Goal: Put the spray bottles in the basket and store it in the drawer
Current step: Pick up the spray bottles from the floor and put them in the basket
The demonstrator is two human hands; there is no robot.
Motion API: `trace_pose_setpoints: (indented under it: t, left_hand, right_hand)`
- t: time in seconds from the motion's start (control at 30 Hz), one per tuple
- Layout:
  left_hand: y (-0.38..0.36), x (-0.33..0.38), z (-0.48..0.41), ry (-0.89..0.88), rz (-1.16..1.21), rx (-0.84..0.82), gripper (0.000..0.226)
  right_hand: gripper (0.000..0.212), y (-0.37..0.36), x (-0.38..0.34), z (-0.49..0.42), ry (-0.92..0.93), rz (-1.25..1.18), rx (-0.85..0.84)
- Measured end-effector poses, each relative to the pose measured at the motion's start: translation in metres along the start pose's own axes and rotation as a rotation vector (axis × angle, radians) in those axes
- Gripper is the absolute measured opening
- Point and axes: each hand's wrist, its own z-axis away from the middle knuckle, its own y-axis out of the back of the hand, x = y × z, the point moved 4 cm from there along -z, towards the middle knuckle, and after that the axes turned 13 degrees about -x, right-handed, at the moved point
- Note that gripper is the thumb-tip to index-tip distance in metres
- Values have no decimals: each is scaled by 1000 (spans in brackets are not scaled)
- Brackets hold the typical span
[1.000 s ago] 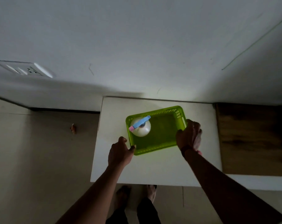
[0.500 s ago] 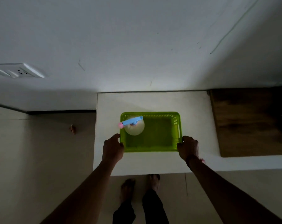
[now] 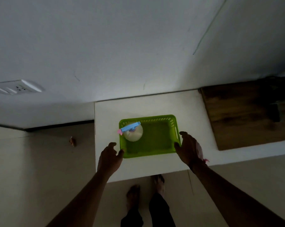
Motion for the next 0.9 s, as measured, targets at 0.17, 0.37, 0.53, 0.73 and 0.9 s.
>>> trace_pose_setpoints:
  t: [0.17, 0.37, 0.53, 0.73, 0.9]
  left_hand:
    - [22, 6, 20, -44, -79, 61, 45]
    - [14, 33, 66, -74, -194, -50, 21]
    - [-36, 86, 116, -176, -225, -164, 15]
    - [-146, 152, 175, -333, -325, -240, 11]
    - [-262, 182, 231, -358, -452, -283, 20]
  right_hand:
    - [71, 7, -1, 35, 141, 78, -123]
    - [73, 23, 36, 100, 74, -30, -114]
    - [73, 33, 104, 170, -56, -186, -62]
    - [72, 21, 222, 253, -186, -302, -20]
    - [71, -18, 332, 320, -259, -488, -3]
